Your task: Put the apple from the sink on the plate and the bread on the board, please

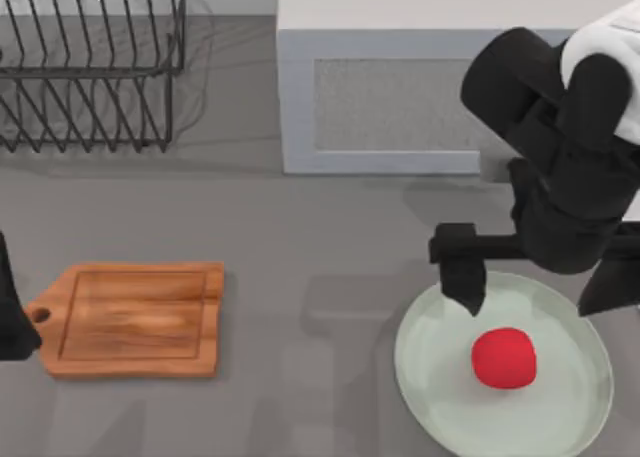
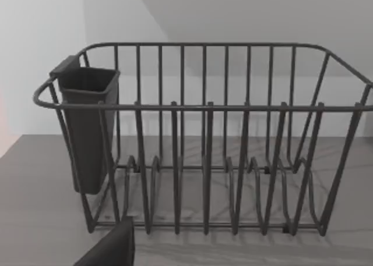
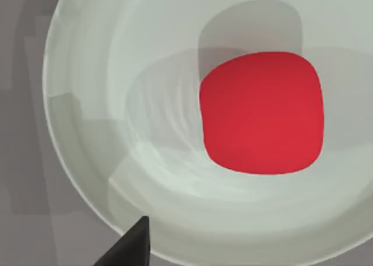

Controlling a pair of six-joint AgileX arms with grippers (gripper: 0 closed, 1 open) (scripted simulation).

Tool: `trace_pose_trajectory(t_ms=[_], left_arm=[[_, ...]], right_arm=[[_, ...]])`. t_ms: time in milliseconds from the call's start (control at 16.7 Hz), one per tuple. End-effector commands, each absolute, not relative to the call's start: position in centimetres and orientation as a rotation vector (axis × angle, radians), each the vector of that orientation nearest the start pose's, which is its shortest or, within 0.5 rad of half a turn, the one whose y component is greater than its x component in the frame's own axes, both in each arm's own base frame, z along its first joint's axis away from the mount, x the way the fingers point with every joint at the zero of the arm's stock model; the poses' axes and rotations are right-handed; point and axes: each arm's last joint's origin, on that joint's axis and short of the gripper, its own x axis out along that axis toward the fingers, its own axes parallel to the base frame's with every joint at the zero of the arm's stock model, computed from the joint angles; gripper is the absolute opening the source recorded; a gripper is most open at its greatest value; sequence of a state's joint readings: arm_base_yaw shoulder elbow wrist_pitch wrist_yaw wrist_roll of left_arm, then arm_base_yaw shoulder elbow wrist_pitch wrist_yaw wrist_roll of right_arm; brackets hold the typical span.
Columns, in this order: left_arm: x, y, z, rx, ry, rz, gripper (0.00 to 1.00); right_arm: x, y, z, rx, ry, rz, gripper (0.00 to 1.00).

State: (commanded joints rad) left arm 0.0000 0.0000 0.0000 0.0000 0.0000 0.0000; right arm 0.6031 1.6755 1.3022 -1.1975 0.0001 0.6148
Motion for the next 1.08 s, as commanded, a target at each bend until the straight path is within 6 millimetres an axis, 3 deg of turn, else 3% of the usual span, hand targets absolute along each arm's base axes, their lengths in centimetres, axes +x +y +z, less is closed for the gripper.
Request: trace_pose_trajectory(t_ms=[360, 540, 780, 1080], left_arm=[[10.6, -0.1, 16.0, 0.000, 0.000, 0.000, 1.00], [10.6, -0.1, 16.0, 0.000, 0.000, 0.000, 1.00], [10.6, -0.1, 16.0, 0.000, 0.000, 0.000, 1.00], [10.6, -0.1, 16.0, 0.000, 0.000, 0.000, 1.00]], right_arm=[[24.9, 17.4, 23.0, 0.009, 1.571, -0.009, 1.00], [24.6, 16.3, 23.2, 0.031, 1.527, 0.014, 1.00], [22.6, 12.5, 24.2, 0.100, 1.347, 0.086, 1.00], [17.2, 6.3, 25.0, 0.177, 0.905, 0.168, 1.00]])
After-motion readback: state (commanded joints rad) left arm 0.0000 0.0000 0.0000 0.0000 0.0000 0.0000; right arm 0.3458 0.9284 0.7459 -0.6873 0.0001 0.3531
